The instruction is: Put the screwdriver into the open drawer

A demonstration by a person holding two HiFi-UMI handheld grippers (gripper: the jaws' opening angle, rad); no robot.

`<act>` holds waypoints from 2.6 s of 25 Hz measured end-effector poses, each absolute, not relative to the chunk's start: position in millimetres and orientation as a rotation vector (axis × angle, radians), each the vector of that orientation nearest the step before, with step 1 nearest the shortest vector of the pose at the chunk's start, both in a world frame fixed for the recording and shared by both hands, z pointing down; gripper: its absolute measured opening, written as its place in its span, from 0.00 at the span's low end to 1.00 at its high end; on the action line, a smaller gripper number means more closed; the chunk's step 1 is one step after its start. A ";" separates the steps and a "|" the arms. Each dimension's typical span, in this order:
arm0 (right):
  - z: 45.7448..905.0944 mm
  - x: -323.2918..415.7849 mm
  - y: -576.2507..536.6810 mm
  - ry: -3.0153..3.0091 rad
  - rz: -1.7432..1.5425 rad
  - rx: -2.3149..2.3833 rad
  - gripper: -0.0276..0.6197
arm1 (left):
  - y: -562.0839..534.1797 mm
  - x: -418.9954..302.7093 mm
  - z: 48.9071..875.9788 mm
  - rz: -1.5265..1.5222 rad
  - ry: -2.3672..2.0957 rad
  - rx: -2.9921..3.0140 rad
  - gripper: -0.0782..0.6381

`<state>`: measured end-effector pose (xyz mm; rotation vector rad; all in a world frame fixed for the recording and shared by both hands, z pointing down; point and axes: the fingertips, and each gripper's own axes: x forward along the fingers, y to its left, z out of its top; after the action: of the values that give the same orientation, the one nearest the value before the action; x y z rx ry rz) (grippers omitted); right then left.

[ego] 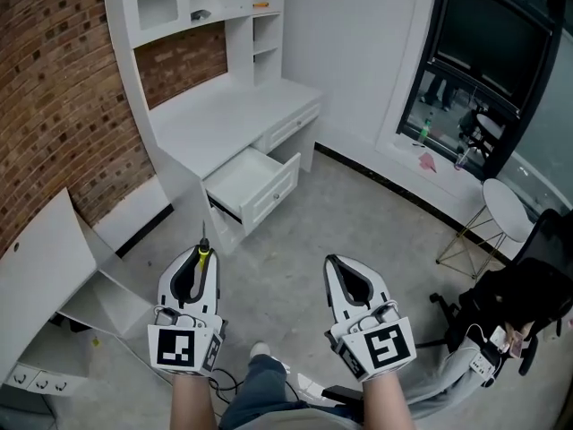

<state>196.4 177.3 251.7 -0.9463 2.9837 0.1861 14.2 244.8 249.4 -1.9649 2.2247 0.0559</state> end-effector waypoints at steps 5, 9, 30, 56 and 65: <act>259.6 127.2 113.5 3.011 0.181 -0.983 0.06 | 177.0 -53.8 254.3 0.051 2.221 -1.995 0.23; 255.8 78.8 70.8 2.986 0.183 -1.023 0.06 | 132.7 -103.8 256.7 0.051 2.212 -2.014 0.23; 297.7 -3.3 -76.4 3.042 0.066 -1.120 0.06 | -3.6 -187.6 305.7 0.010 2.266 -2.102 0.23; 391.3 -33.7 -349.8 3.103 -0.263 -1.323 0.06 | -301.1 -244.1 413.7 -0.279 2.352 -2.348 0.23; 469.7 -37.7 -366.1 3.168 -0.437 -1.460 0.06 | -324.0 -241.8 485.0 -0.477 2.328 -2.498 0.23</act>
<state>-37.7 -366.1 469.7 -1.4598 3.1681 -0.4366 -241.8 -324.0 485.0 -2.4977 2.3277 -0.4771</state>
